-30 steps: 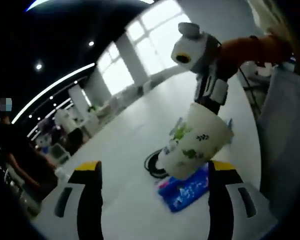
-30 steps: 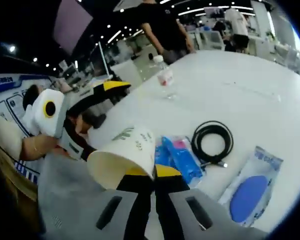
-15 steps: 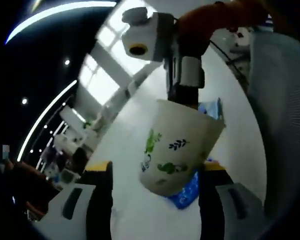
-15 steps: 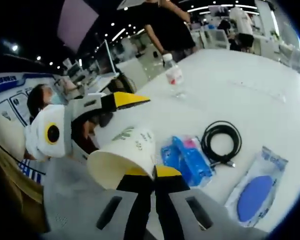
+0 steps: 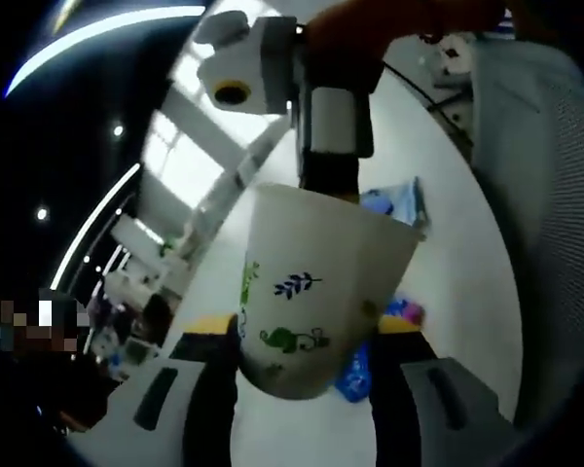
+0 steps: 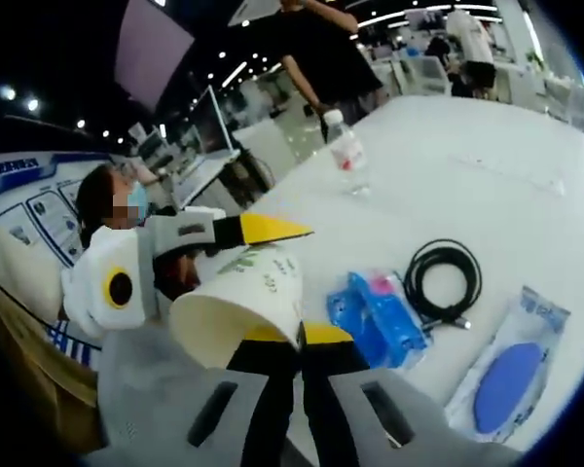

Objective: Arrange the tabletop items into an orderly group along one side of the table until the central work area is clear of visible clutter.

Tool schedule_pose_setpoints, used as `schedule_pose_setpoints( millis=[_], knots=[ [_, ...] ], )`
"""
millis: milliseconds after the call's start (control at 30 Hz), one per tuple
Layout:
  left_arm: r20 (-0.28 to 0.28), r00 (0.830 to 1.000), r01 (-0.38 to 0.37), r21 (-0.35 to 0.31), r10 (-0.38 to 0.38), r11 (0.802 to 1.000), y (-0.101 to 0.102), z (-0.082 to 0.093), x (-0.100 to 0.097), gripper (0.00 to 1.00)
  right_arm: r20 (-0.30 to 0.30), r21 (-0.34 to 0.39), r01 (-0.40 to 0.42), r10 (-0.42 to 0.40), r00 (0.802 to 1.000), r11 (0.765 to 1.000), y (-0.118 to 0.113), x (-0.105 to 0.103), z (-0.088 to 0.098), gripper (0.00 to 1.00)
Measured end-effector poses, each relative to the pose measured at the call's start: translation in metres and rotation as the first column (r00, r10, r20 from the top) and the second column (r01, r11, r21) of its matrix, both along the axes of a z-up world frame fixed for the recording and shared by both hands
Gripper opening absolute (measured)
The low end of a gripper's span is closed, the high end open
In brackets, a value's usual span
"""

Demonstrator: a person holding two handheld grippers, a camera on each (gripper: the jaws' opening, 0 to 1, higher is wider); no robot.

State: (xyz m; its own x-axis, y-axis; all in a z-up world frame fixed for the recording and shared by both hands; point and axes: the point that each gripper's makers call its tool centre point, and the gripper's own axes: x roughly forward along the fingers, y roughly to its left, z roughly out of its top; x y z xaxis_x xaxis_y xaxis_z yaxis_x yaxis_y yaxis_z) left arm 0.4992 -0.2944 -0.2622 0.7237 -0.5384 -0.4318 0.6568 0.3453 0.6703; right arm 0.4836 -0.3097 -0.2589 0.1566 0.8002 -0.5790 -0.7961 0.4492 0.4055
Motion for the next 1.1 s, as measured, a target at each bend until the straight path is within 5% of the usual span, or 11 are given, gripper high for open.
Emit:
schedule_pose_setpoints(
  millis=[700, 1100],
  knots=[
    [0.053, 0.998, 0.007, 0.154, -0.015, 0.988, 0.005, -0.011, 0.004, 0.43, -0.078, -0.027, -0.003, 0.001, 0.997, 1.000, 0.001, -0.005, -0.005, 0.01],
    [0.062, 0.998, -0.026, 0.151, 0.017, 0.988, 0.010, -0.011, 0.005, 0.42, -0.022, -0.030, -0.021, 0.020, 1.000, 0.999, 0.006, -0.004, -0.004, 0.02]
  ],
)
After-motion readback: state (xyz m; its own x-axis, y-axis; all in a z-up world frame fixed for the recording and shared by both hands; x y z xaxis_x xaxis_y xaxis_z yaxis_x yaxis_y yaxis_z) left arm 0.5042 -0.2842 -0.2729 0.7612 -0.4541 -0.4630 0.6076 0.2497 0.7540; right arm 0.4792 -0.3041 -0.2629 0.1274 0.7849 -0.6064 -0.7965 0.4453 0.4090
